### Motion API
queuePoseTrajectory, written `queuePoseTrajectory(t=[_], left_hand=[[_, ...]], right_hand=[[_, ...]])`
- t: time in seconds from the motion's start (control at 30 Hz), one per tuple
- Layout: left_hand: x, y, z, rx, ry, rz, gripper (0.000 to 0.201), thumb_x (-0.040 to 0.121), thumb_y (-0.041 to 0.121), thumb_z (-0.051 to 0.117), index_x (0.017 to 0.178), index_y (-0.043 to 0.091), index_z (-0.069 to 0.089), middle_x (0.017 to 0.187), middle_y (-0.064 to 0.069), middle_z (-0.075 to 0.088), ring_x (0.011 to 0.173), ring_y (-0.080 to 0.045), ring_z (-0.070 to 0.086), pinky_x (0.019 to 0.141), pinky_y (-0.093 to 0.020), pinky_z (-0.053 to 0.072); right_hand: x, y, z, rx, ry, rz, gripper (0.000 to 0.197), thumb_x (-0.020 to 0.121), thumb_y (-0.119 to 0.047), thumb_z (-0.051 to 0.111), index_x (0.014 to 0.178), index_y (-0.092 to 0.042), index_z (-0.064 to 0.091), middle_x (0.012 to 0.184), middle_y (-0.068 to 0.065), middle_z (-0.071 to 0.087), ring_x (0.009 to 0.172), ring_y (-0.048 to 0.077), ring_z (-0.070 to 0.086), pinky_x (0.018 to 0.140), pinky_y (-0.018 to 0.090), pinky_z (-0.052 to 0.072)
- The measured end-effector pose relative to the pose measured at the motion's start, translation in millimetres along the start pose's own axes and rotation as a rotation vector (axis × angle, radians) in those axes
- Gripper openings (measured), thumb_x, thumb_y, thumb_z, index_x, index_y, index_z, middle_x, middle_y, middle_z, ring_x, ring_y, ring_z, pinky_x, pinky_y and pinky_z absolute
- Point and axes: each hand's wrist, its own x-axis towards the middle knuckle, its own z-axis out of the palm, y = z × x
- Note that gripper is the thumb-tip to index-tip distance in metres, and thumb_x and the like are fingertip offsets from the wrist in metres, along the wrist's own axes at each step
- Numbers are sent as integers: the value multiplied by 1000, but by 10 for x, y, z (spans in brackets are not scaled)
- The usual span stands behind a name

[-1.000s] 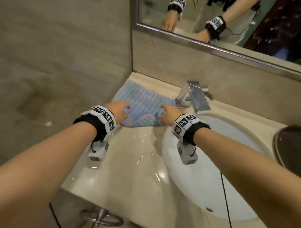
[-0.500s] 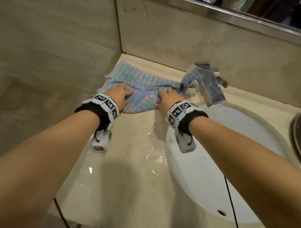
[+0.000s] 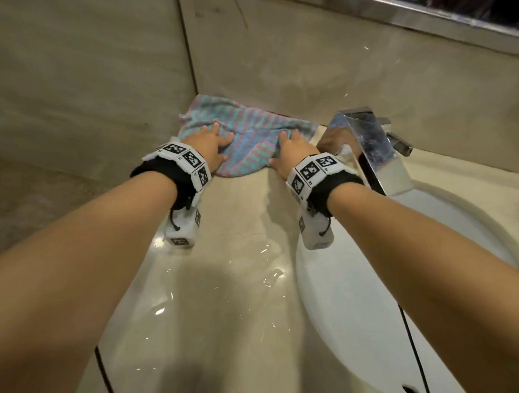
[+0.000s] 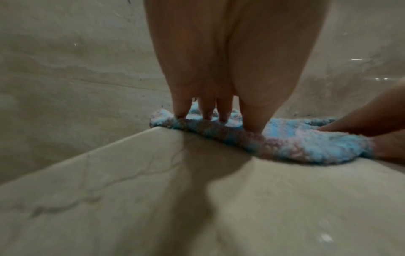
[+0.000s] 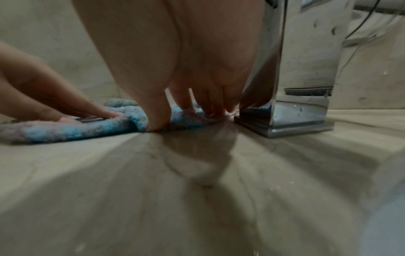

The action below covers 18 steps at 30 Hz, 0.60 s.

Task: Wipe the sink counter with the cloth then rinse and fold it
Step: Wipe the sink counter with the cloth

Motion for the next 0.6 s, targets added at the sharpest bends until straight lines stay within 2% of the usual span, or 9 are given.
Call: queuePoseTrajectory(t=[0.27,0.43,0.6], left_hand=[[16,-34,59,-33,4,-8,54,98,26,41,148,29,19,160,-5,0,147,-30,3,117,-47,20],[-91,-34,90,-47,21,-8,54,98,26,41,147,29,20,160,-4,1,147,-27,5,116,-45,24],[-242,-30,136,-49,8,-1,54,98,23,40,148,28,19,160,-3,0,148,-25,3,116,-44,23]], right_hand=[[25,-13,-31,-18,-2,-3,71,95,-36,47,148,-4,12,156,21,5,144,33,16,116,40,22],[-46,30,-1,-57,-1,-40,70,95,-36,46,148,-5,13,155,21,9,143,34,19,114,41,25],[-166,53,10,-129,-37,-68,71,96,-36,45,149,-7,9,154,20,11,142,35,21,112,41,28]])
